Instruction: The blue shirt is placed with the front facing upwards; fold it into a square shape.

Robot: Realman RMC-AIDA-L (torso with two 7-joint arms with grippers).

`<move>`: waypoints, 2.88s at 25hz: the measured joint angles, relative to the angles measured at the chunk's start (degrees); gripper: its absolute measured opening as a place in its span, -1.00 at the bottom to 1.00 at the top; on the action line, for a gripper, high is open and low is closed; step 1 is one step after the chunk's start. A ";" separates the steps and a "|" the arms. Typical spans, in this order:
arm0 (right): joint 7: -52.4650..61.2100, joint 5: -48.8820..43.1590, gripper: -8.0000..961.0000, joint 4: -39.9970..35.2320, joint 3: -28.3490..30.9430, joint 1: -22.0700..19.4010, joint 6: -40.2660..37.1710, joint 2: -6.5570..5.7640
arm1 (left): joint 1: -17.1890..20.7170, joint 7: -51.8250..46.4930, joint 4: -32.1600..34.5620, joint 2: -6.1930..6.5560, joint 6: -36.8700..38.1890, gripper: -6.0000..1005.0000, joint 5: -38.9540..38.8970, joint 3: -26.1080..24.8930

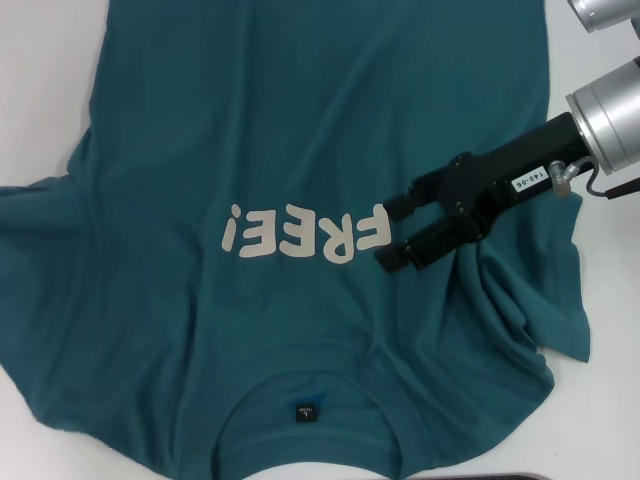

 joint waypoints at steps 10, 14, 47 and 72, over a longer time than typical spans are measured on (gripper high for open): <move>0.00 -0.01 0.94 0.00 -0.01 0.03 0.51 -0.17 | -0.23 -1.55 -2.64 0.73 2.23 -0.98 0.49 -0.12; -0.02 0.00 0.94 0.00 -0.01 0.03 0.51 -0.28 | -0.69 -2.01 -3.70 0.73 4.77 -0.98 0.49 -0.43; -0.98 -0.09 0.94 -0.30 1.48 -0.50 1.35 -1.39 | -9.23 -8.27 -3.39 -1.20 17.98 -0.98 -1.58 3.48; -1.62 -0.21 0.94 0.09 2.19 -1.55 3.21 -2.00 | -13.78 -16.90 -0.41 -6.39 17.65 -0.97 -8.48 15.74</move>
